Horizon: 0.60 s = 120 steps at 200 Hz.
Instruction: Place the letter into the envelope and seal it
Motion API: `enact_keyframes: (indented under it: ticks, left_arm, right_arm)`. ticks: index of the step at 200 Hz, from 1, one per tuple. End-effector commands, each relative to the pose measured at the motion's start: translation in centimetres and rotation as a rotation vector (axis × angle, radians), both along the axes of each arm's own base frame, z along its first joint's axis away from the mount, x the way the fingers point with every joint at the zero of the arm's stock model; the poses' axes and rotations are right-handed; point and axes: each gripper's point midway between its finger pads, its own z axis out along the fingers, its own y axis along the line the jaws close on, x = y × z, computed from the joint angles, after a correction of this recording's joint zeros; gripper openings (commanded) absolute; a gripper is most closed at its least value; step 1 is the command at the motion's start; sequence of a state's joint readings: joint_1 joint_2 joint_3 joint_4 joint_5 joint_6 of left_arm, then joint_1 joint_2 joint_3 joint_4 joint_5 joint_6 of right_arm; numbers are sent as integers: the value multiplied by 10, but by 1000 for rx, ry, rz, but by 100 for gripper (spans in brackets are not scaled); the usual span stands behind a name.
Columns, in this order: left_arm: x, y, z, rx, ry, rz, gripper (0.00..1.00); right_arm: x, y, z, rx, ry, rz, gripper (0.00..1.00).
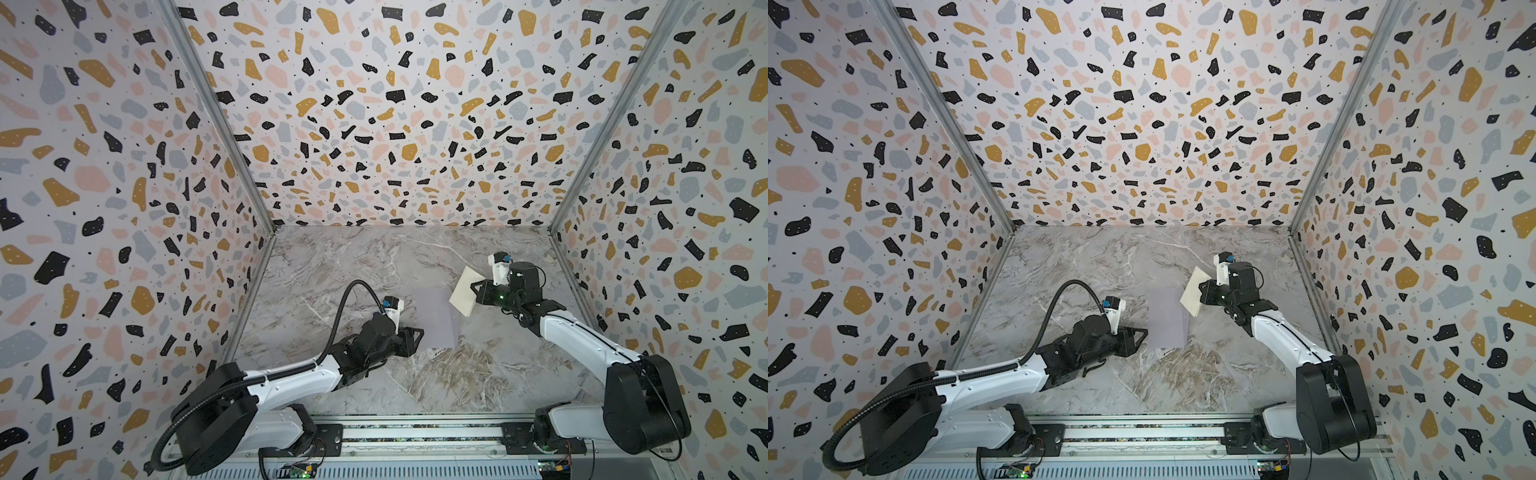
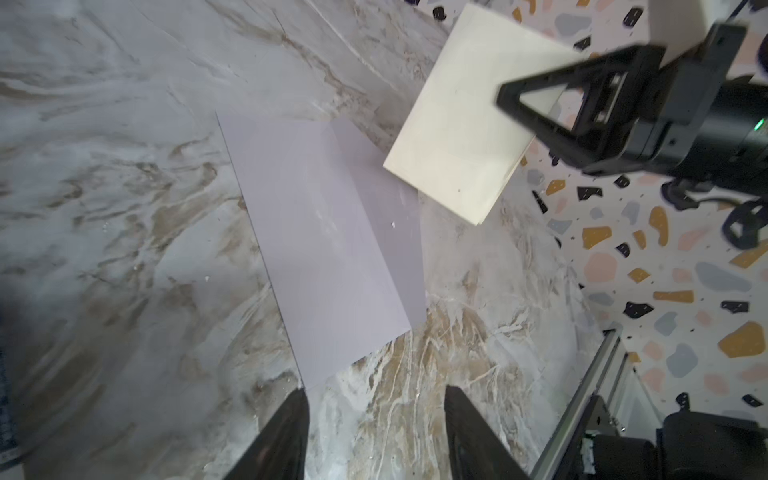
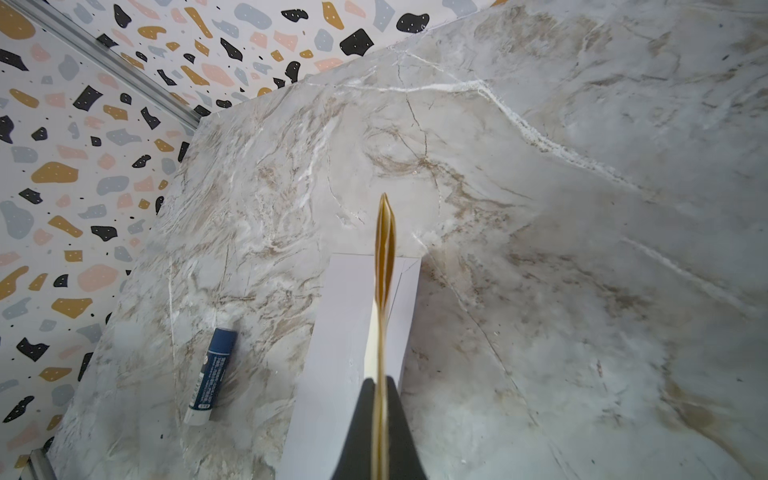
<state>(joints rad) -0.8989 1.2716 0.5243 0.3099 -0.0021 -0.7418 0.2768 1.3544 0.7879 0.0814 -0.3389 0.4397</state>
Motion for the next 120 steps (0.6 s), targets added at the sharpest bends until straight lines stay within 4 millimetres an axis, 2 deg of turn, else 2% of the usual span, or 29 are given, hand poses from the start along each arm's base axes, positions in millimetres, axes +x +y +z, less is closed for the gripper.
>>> enact_keyframes:
  ticks: [1,84,120]
  left_arm:
    - [6,-17,13,-23,-46,-20,40]
    - [9,-36,-25,39,-1,-39,5]
    - [9,-39,-46,67,29,-35,3]
  right_arm:
    - [16,7,16,-8,-54,-7,0]
    - [41,11,-8,-50,-13,-42,0]
    - [45,11,-17,-59,4,-53,0]
